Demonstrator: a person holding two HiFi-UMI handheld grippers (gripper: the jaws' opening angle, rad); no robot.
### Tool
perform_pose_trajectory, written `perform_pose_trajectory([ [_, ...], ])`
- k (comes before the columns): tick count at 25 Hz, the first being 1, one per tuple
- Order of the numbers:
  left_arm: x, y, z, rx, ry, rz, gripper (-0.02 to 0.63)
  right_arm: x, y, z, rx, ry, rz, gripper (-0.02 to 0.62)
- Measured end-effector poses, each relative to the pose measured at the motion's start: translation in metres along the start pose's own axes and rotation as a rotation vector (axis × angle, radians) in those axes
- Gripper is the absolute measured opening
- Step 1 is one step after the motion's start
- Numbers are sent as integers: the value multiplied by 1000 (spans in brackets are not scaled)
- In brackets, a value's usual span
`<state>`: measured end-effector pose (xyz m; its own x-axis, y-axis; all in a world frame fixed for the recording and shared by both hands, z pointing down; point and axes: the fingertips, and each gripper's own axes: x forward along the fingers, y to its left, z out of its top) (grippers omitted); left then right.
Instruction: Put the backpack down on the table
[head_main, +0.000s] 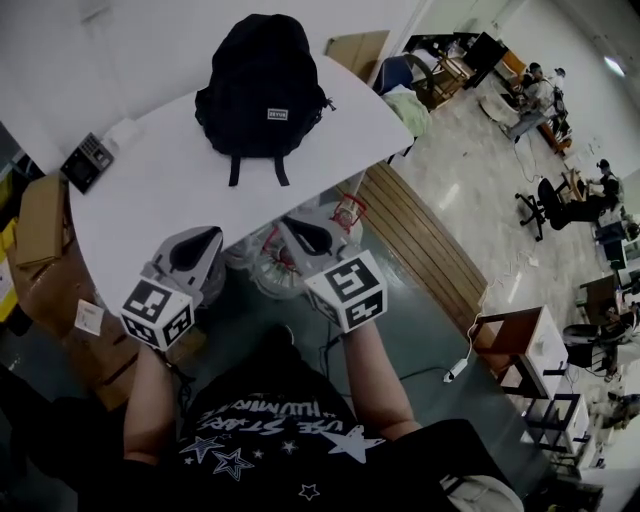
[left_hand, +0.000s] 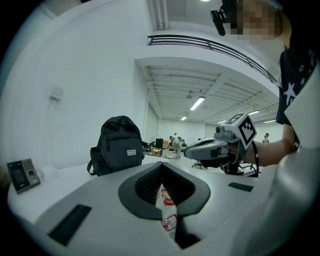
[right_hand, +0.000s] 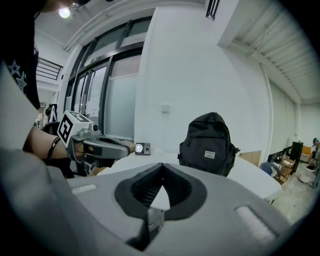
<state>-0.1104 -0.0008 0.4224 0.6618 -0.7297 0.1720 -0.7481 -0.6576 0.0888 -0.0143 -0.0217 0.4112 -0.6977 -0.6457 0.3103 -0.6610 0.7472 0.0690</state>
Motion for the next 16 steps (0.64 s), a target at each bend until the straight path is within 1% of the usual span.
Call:
perform_pose_trajectory([
  [10,-52,-22,-6,18,-18,-51,8,-25,54,-1,3,6,-48,0],
  [16,-88,-29,-9,34,-36,-63,8,-33,93,1,-21,8,-75,0],
])
